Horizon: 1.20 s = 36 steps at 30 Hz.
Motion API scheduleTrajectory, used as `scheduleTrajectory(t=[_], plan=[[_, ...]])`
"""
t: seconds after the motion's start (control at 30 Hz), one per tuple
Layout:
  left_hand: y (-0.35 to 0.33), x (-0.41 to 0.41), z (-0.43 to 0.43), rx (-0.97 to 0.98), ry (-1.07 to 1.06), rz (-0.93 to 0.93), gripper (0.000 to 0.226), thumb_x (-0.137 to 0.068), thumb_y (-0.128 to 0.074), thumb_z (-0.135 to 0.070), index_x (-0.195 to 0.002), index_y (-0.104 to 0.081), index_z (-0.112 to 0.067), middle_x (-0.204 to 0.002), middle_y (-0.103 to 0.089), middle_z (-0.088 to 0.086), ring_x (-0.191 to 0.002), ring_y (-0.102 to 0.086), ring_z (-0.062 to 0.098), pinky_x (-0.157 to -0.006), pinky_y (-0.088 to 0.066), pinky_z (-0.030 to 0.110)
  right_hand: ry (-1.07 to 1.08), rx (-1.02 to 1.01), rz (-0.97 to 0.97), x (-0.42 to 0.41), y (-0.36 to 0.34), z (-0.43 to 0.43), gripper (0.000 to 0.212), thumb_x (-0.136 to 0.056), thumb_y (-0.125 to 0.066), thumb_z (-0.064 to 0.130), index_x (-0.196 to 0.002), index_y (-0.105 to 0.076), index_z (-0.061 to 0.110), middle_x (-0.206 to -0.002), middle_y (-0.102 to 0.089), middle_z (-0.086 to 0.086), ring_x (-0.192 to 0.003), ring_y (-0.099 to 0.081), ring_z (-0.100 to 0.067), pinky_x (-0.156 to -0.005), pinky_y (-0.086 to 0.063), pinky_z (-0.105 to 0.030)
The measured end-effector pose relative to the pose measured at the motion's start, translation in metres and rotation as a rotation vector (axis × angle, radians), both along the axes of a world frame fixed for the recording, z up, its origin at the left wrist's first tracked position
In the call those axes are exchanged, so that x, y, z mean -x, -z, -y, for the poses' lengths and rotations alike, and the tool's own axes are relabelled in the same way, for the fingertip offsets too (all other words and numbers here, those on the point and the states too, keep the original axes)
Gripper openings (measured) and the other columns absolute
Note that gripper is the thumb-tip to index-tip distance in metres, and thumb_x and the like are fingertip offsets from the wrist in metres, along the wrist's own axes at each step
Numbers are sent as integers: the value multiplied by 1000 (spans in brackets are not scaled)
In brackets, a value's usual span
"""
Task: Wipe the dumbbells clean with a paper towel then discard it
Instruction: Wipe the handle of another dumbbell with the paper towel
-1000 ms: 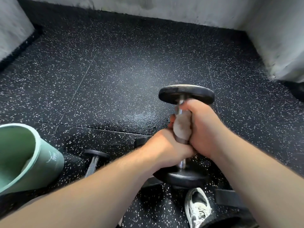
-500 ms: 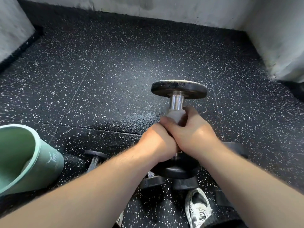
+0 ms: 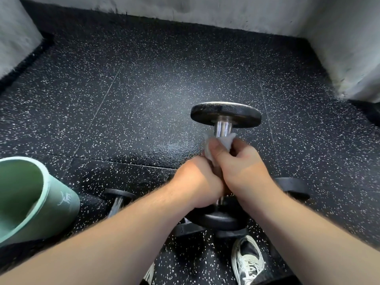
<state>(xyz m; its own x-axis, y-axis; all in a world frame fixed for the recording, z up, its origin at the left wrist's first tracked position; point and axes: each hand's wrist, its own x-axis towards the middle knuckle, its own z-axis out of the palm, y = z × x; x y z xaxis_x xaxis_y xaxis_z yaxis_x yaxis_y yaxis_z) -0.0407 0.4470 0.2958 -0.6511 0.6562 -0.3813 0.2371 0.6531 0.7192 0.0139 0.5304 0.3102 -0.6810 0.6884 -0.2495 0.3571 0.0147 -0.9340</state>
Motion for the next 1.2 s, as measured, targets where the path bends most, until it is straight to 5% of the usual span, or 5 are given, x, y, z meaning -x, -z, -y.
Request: scheduleTrajectory(t=[0.2,0.53,0.87,1.0,1.2], plan=[[-4,-6,1,-40,103,26,41,-51,-66,-48,-74,-69,-15,-69,-71,5,-73,-71,26,-60,-57,32,95,446,-250,8,-13,-6,13,-99,-61,21,-100,-66,9,-79,-75,2,-62,-69,-15,-53,-53,-25],[-23,2,6,-53,257,234,10,-63,-74,-24,-59,-69,-17,-58,-65,-4,-57,-62,14,-54,-47,26,-277,752,-309,1,-23,-26,24,-80,-68,18,-57,-61,16,-53,-48,-1,-49,-50,-15,-58,-49,-28],[-28,-5,9,-155,143,397,16,-68,-68,-2,-56,-63,-12,-56,-64,-1,-54,-59,7,-51,-43,16,-473,475,-131,0,-16,-28,22,-82,-62,27,-76,-81,18,-93,-77,-6,-85,-68,-19,-88,-49,-41],[-31,-6,5,-229,-1,419,25,-70,-64,12,-53,-61,-7,-48,-60,0,-42,-56,4,-42,-40,13,-462,357,-31,-1,-14,-24,25,-94,-64,16,-107,-74,-2,-96,-77,-12,-82,-70,-17,-69,-56,-25],[-24,-9,0,-234,-123,413,32,-72,-64,14,-51,-60,-10,-44,-59,-1,-39,-56,6,-41,-42,15,-460,242,28,-3,-12,-20,25,-97,-64,21,-92,-70,-3,-70,-67,-9,-61,-63,-17,-46,-45,-20]])
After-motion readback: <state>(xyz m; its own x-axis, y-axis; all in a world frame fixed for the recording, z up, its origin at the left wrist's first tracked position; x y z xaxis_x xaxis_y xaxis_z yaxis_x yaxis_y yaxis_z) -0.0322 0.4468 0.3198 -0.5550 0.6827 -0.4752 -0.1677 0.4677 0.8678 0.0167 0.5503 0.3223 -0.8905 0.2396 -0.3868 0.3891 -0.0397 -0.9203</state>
